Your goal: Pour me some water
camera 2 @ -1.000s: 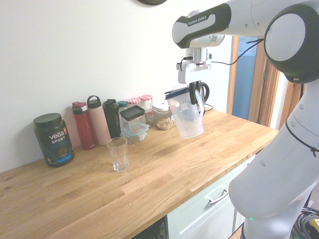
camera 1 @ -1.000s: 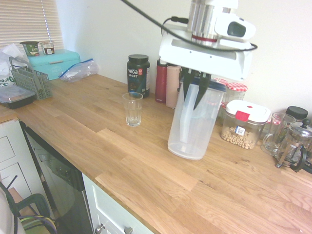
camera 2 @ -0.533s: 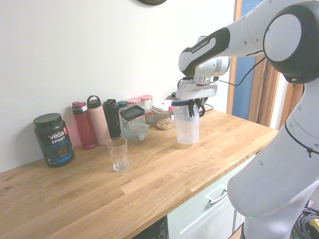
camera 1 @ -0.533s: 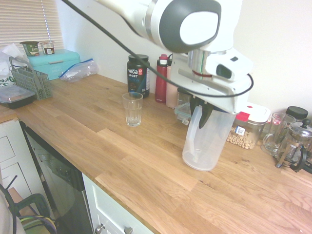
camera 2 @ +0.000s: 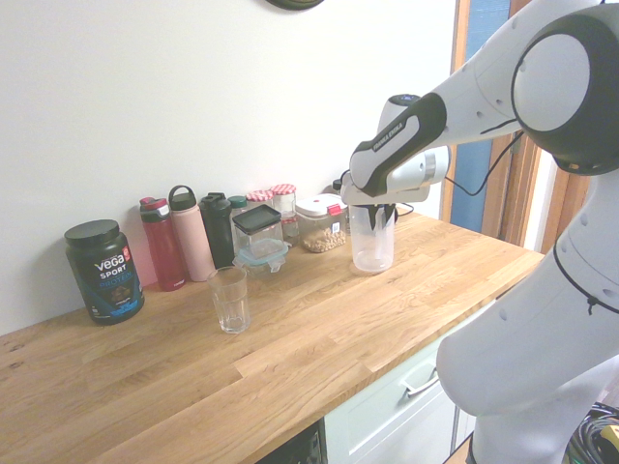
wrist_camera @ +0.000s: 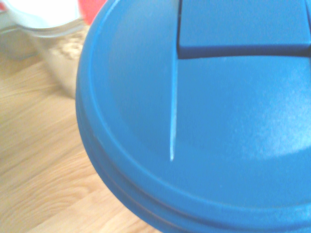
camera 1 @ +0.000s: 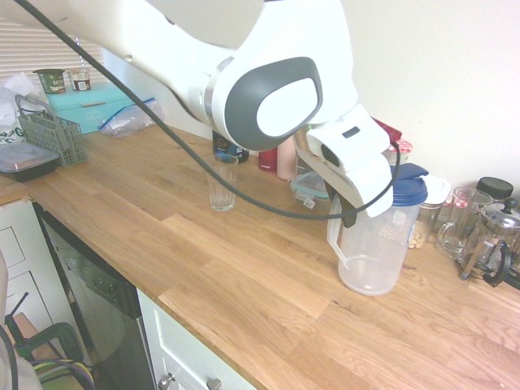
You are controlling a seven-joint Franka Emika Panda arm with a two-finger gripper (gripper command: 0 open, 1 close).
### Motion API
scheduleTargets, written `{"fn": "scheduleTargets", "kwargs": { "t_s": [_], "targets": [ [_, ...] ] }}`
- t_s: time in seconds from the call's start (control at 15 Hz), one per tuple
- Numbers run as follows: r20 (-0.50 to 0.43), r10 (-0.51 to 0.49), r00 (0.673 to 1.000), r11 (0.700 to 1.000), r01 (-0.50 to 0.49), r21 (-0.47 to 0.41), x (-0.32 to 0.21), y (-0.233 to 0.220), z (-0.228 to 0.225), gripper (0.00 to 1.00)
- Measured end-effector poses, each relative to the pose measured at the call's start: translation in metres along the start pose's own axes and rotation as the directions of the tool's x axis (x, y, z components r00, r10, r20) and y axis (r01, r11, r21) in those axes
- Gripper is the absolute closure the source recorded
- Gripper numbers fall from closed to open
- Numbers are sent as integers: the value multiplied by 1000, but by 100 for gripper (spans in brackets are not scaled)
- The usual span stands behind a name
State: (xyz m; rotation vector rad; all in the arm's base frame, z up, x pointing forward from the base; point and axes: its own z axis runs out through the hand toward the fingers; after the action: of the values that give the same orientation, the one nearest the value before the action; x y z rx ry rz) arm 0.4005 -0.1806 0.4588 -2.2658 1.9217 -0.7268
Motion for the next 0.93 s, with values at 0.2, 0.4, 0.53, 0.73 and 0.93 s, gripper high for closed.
{"fn": "scheduleTargets", "kwargs": {
  "t_s": [0.2, 0.4, 0.53, 0.73, 0.93],
  "targets": [
    [6, 9, 1000, 1000, -9, -5, -8, -1, 3, 100],
    [22, 23, 999, 1000, -23, -1, -10, -2, 3, 100],
    [47, 42, 998, 999, -43, 8, -12, -4, 3, 0],
    [65, 51, 997, 999, -52, 14, -12, -6, 4, 0],
    [65, 50, 997, 999, -51, 11, -12, -7, 4, 0]
  ]
}}
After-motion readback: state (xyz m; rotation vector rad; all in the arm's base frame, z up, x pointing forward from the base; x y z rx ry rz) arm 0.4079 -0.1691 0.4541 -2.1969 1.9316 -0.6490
